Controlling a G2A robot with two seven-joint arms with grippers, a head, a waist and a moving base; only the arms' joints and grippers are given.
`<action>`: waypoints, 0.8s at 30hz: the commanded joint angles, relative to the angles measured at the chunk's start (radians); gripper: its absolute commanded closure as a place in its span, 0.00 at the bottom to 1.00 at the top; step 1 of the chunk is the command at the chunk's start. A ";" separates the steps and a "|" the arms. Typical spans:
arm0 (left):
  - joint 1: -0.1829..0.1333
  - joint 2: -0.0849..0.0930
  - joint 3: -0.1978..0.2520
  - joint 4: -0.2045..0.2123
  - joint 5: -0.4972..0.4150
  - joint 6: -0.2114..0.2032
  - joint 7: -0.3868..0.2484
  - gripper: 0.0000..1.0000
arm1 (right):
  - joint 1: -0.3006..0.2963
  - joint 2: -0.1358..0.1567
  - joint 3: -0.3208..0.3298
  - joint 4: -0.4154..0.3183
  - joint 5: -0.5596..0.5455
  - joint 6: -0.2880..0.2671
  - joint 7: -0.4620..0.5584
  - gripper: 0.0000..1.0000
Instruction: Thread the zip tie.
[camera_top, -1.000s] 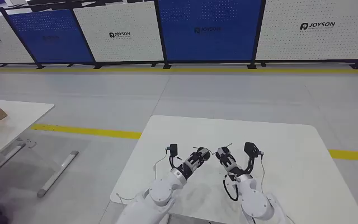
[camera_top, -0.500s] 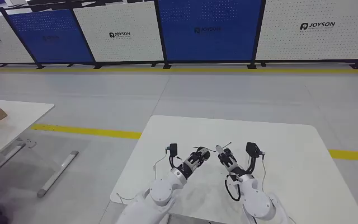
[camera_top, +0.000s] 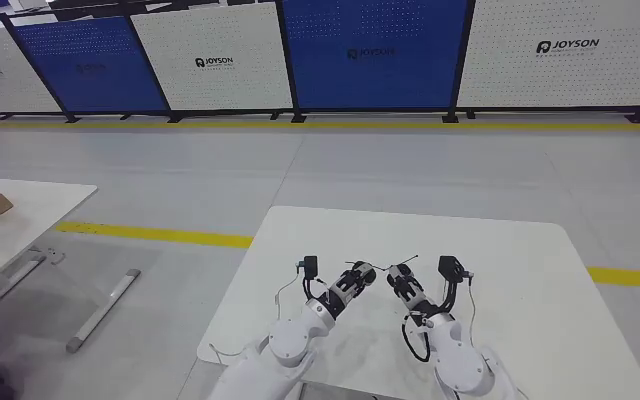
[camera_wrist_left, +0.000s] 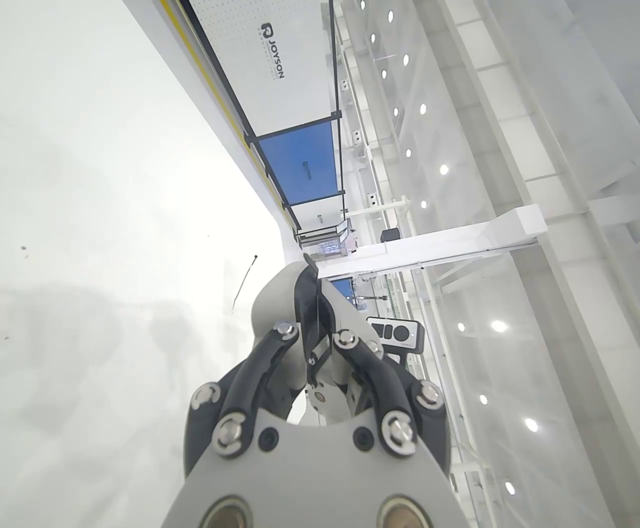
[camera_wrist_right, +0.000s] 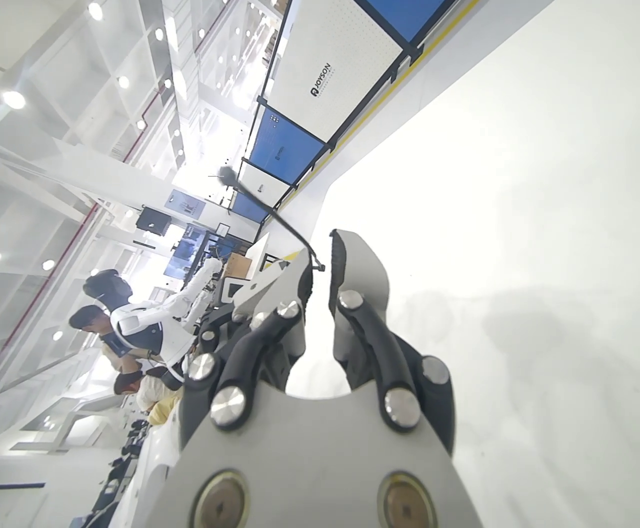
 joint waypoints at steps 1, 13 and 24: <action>0.001 0.000 0.001 0.000 0.002 -0.001 -0.001 1.00 | -0.001 0.001 0.002 -0.003 -0.002 0.000 0.000 0.84; 0.004 -0.001 -0.002 0.000 0.008 -0.003 -0.004 1.00 | -0.008 0.004 0.011 -0.020 -0.011 -0.001 0.002 0.82; 0.005 -0.002 -0.002 0.003 0.009 -0.008 -0.003 1.00 | -0.013 0.006 0.020 -0.033 -0.015 -0.002 -0.008 0.81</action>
